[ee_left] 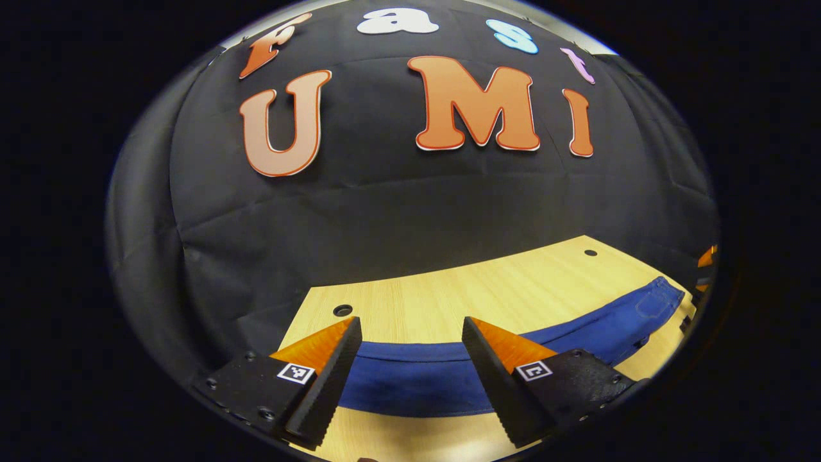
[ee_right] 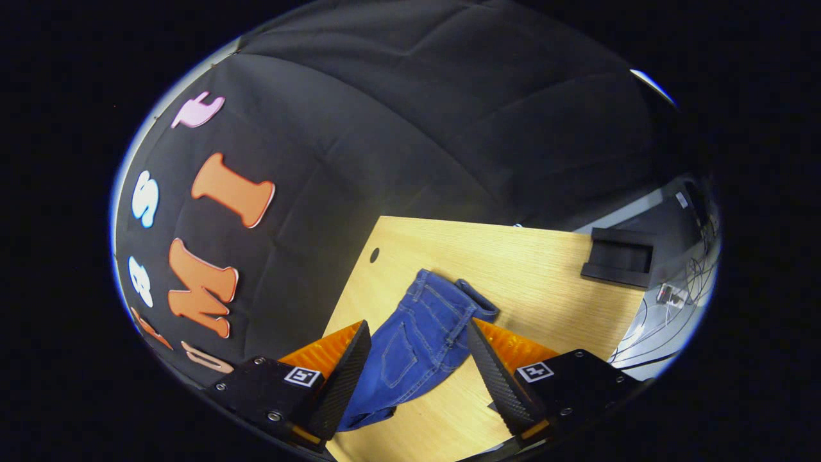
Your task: Grasp the waist and the cuffs of the jeans and fold them to make the two legs overlap; first hold the waist and fold one-third of the jeans toward the cuffs, then hold the cuffs and fold the remaining one-third in the same direction to finish folding.
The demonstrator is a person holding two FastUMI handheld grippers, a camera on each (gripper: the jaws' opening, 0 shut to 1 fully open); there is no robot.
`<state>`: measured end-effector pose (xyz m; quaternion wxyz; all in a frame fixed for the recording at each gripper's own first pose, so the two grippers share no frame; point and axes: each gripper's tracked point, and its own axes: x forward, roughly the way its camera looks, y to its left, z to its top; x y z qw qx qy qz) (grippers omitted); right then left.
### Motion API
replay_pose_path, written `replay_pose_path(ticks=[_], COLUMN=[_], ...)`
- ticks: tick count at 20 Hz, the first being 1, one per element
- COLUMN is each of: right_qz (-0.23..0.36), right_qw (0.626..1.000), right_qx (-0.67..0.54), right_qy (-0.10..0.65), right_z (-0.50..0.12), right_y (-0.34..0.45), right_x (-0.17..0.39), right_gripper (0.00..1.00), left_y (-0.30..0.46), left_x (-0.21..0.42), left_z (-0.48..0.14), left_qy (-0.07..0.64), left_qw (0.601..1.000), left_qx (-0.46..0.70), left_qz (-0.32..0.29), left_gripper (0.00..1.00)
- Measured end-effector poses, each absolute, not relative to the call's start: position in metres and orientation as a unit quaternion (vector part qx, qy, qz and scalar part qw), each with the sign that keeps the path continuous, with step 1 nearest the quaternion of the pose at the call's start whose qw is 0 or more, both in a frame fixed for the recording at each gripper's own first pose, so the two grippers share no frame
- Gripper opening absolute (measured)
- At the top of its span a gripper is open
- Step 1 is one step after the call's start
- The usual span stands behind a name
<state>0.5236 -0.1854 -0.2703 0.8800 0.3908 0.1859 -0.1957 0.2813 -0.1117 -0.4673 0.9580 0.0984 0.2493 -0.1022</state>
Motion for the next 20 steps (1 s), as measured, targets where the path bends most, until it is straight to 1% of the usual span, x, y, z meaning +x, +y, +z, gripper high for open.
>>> replay_pose_path(ticks=[2,3,6,8,11,13,15,16,18,19,20], right_qz=[-0.209,-0.214,-0.215,-0.199,-0.196,-0.205,-0.225,-0.233,-0.239,-0.239,-0.237], right_qw=[0.871,0.867,0.854,0.849,0.851,0.851,0.845,0.841,0.838,0.837,0.838], right_qx=[0.396,0.398,0.414,0.439,0.440,0.432,0.430,0.434,0.439,0.443,0.446], right_qy=[0.203,0.211,0.229,0.216,0.208,0.217,0.225,0.224,0.221,0.212,0.206], right_z=[-0.296,-0.308,-0.337,-0.339,-0.340,-0.346,-0.353,-0.358,-0.364,-0.361,-0.358], right_y=[-0.201,-0.207,-0.209,-0.205,-0.204,-0.203,-0.209,-0.211,-0.211,-0.210,-0.208], right_x=[0.527,0.530,0.547,0.560,0.579,0.589,0.603,0.611,0.623,0.629,0.634], right_gripper=[0.96,0.96,0.96,0.95,0.95,0.90,0.78,0.53,0.36,0.28,0.13], left_y=[-0.112,-0.110,-0.094,-0.081,-0.062,-0.051,-0.042,-0.037,-0.031,-0.028,-0.024], left_x=[0.283,0.280,0.268,0.259,0.246,0.237,0.228,0.224,0.218,0.215,0.213], left_z=[-0.456,-0.454,-0.457,-0.454,-0.449,-0.446,-0.450,-0.452,-0.455,-0.453,-0.454], left_qy=[0.237,0.238,0.252,0.251,0.255,0.255,0.261,0.263,0.268,0.270,0.273], left_qw=[0.962,0.962,0.962,0.964,0.963,0.964,0.963,0.962,0.960,0.959,0.957], left_qx=[0.100,0.099,0.094,0.086,0.087,0.078,0.070,0.070,0.073,0.078,0.084], left_qz=[-0.095,-0.087,-0.056,-0.035,-0.007,0.010,0.023,0.031,0.040,0.044,0.047], left_gripper=[1.00,0.98,0.98,0.98,0.98,0.98,0.98,0.98,0.98,1.00,0.98])
